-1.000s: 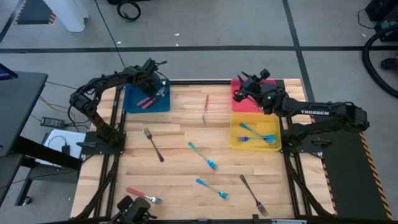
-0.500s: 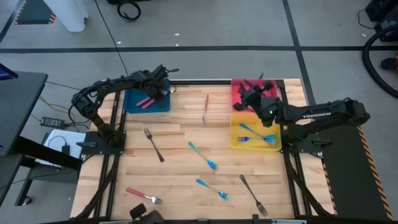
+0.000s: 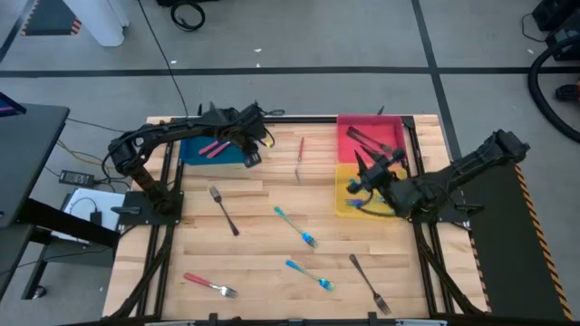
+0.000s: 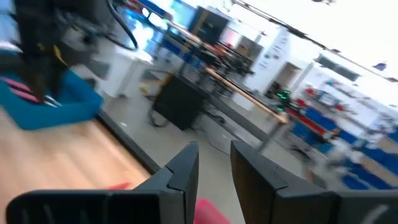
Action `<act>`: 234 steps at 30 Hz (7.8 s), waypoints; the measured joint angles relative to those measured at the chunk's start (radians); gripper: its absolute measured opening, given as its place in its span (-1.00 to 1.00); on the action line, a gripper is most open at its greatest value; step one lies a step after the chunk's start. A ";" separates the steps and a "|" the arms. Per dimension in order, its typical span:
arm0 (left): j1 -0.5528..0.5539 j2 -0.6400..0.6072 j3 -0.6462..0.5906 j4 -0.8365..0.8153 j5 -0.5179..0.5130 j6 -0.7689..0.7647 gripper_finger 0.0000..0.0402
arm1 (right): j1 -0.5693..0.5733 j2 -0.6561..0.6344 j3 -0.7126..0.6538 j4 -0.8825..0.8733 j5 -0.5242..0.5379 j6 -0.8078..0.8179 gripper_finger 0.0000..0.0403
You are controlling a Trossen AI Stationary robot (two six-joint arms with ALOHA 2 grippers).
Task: Sort silverware by color (type)
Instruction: Put the top blue fork into the yellow bin
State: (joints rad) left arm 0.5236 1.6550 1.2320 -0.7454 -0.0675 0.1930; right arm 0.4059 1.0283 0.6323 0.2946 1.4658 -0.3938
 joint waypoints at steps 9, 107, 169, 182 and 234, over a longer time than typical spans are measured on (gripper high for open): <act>-0.207 0.000 0.000 0.010 0.000 0.002 -0.43 | 0.205 0.000 0.000 0.003 0.007 0.192 -0.45; -0.568 0.421 0.003 0.530 0.215 0.221 -0.80 | 0.202 0.001 0.000 -0.027 -0.214 0.586 -0.45; -0.416 0.198 -0.002 1.206 0.095 0.072 -0.95 | 0.048 0.361 0.000 -0.277 -0.119 0.990 -0.47; -0.417 0.198 -0.002 1.205 0.094 0.080 -0.95 | 0.055 0.297 0.000 0.042 -0.077 0.657 -0.47; -0.403 0.159 -0.002 0.790 -0.026 0.173 -0.44 | 0.157 0.090 0.000 0.238 0.108 -0.024 -0.98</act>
State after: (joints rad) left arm 0.1204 1.8142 1.2301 0.0443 -0.0933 0.3661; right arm 0.5629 1.1187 0.6323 0.5326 1.5738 -0.4175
